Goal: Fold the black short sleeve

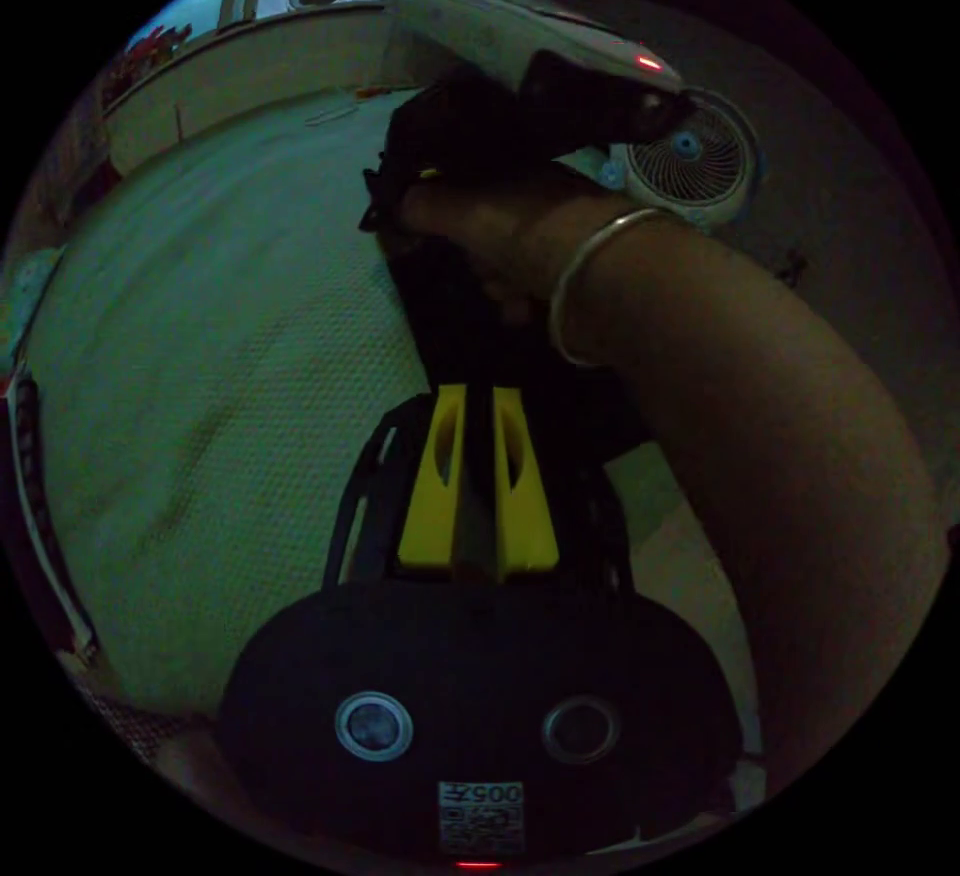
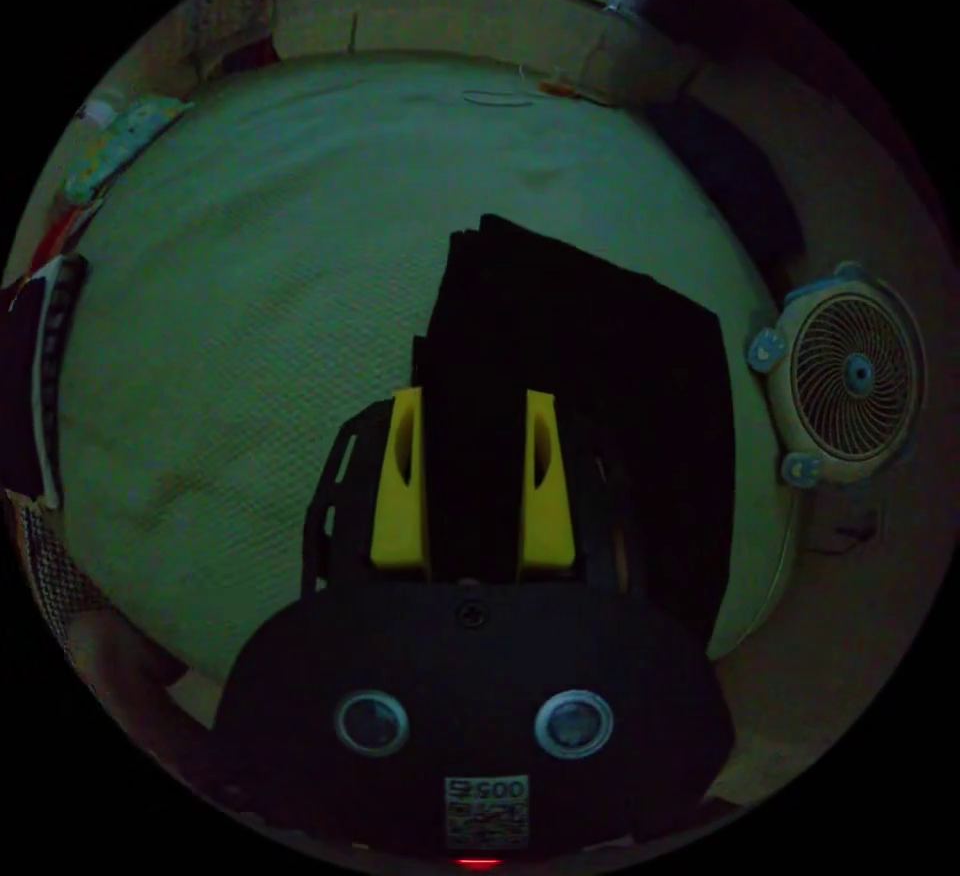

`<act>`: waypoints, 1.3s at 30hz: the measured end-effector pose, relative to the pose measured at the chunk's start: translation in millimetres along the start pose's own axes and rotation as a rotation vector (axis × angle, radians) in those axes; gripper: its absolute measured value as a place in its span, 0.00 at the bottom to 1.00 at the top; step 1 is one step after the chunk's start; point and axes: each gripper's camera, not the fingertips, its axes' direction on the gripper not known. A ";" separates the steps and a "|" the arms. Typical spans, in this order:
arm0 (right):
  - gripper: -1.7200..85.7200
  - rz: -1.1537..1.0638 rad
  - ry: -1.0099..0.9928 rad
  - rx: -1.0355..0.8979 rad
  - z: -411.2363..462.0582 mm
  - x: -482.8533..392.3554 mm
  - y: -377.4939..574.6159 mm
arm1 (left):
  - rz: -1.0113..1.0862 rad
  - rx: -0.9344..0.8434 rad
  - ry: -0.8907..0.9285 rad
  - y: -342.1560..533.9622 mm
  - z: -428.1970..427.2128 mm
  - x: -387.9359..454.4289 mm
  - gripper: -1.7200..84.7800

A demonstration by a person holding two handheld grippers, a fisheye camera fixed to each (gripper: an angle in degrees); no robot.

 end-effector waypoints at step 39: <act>0.00 -0.198 -0.218 0.172 -120.3 -407.0 -46.2 | -0.281 0.101 -0.231 237.2 -172.8 -310.1 0.02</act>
